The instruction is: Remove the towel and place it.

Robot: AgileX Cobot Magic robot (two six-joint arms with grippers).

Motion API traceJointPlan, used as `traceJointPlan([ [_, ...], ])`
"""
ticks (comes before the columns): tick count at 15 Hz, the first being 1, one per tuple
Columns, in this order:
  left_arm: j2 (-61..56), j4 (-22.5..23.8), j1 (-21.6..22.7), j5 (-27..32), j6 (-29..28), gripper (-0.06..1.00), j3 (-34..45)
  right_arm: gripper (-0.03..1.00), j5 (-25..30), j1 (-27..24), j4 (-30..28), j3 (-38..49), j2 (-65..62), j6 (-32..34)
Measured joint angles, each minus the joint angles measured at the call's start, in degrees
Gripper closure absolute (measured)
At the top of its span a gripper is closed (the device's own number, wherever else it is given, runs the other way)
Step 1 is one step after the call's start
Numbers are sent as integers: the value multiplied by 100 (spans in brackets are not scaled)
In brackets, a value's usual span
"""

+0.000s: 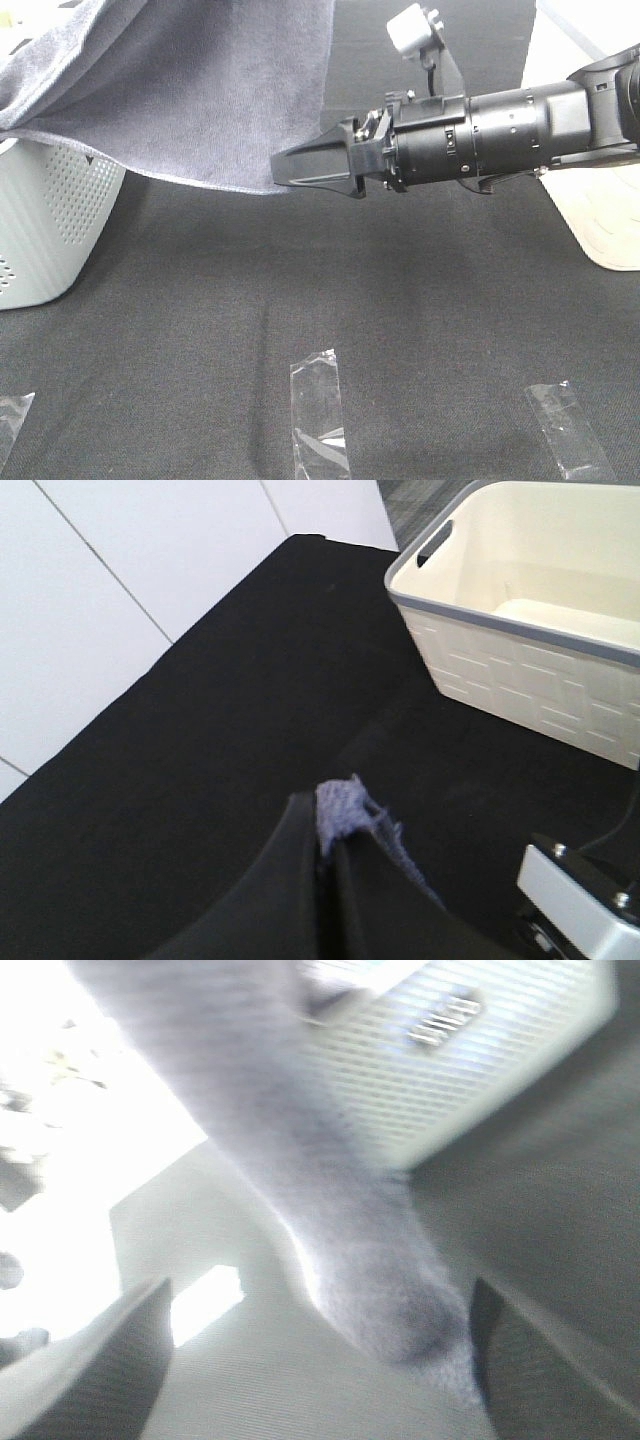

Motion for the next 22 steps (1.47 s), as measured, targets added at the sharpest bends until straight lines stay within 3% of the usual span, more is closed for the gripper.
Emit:
traceJointPlan([
  [4,0,166,0,-11,-264,94,0,51,235,0,0,0,0,0],
  [6,0,178,0,-11,-269,94,0,54,378,0,-11,0,0,0],
  [9,0,178,0,-17,-281,94,0,45,487,0,-17,0,0,0],
  [11,0,178,0,-17,-281,94,0,48,487,0,-63,0,0,23],
  [14,0,195,0,-17,-309,94,0,77,487,0,-435,0,0,195],
  [15,0,275,0,-17,-407,94,0,93,487,0,-630,0,0,286],
  [19,0,957,0,74,-1089,94,0,97,487,0,-728,0,-97,762],
  [22,0,1278,0,367,-1329,94,0,97,126,0,-848,0,-544,1409],
])
